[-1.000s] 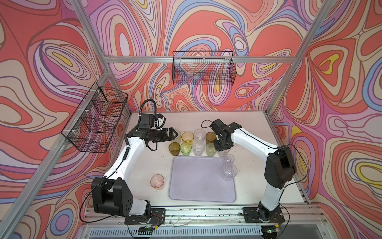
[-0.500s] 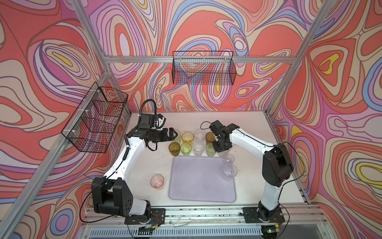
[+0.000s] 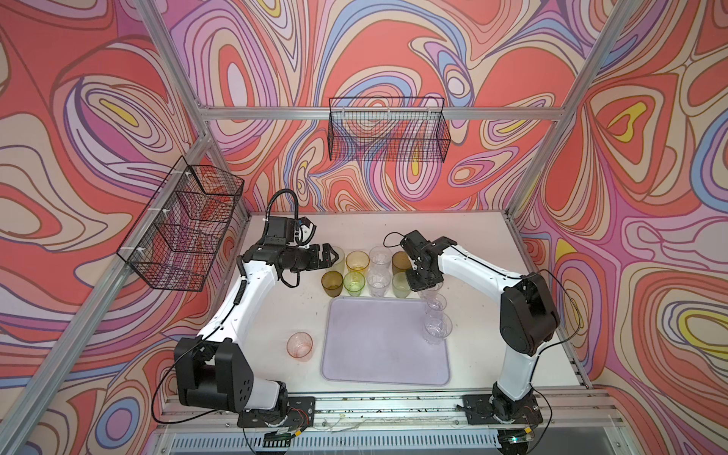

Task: Place the glasses into the tray
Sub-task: Pick up the glass from the center of the table.

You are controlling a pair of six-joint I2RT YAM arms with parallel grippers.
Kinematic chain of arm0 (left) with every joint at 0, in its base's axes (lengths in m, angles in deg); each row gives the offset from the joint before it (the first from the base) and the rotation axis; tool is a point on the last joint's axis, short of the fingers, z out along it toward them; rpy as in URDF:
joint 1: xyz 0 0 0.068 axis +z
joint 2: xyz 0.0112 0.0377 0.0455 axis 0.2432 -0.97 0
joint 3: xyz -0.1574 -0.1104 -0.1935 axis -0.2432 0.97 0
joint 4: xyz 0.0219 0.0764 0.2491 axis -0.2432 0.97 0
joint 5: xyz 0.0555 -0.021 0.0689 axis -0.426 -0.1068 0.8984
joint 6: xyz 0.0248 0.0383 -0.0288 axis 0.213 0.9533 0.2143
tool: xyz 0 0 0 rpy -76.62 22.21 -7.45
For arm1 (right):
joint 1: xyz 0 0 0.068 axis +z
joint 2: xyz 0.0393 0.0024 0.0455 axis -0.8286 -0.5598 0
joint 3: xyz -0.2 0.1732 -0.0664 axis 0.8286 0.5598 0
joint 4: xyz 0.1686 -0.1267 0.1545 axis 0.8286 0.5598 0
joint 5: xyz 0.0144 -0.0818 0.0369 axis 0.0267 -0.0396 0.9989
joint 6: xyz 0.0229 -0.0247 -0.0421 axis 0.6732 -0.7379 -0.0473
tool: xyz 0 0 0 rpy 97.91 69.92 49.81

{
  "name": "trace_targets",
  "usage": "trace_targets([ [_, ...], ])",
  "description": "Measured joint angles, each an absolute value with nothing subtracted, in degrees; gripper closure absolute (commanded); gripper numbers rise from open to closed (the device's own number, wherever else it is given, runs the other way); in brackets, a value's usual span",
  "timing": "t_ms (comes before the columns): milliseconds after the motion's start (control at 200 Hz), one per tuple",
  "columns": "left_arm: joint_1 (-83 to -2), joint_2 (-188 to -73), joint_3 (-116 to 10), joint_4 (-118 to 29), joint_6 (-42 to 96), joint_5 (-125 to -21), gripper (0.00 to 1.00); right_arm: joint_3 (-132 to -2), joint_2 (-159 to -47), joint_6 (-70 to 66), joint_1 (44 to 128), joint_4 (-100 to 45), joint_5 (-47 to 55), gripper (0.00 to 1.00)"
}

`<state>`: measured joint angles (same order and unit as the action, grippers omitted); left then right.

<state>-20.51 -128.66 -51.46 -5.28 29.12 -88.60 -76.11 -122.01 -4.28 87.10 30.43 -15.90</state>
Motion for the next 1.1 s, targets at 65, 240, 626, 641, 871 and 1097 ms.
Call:
trace_targets([
  [65,-20.51,-128.66,-51.46,-5.26,29.12,-88.60,0.05,-76.06,-122.01,-4.37,87.03,30.43,-16.01,0.92],
  [240,-20.51,-128.66,-51.46,-5.22,29.12,-88.60,0.05,-76.06,-121.98,-4.45,86.77,30.56,-16.42,0.97],
  [626,-20.51,-128.66,-51.46,-4.89,29.12,-88.63,0.05,-76.22,-121.92,-4.91,86.42,32.68,-18.61,1.00],
  [641,-20.51,-128.66,-51.46,-4.89,29.10,-88.63,0.05,-76.30,-121.92,-4.91,86.42,32.88,-18.69,1.00],
  [871,-20.51,-128.66,-51.46,-4.89,29.10,-88.63,0.05,-79.36,-120.69,-5.00,86.42,36.20,-20.51,1.00],
  [1097,-20.51,-128.66,-51.50,-4.89,29.08,-89.00,0.05,-85.31,-118.36,-5.00,86.40,41.64,-21.86,1.00],
])
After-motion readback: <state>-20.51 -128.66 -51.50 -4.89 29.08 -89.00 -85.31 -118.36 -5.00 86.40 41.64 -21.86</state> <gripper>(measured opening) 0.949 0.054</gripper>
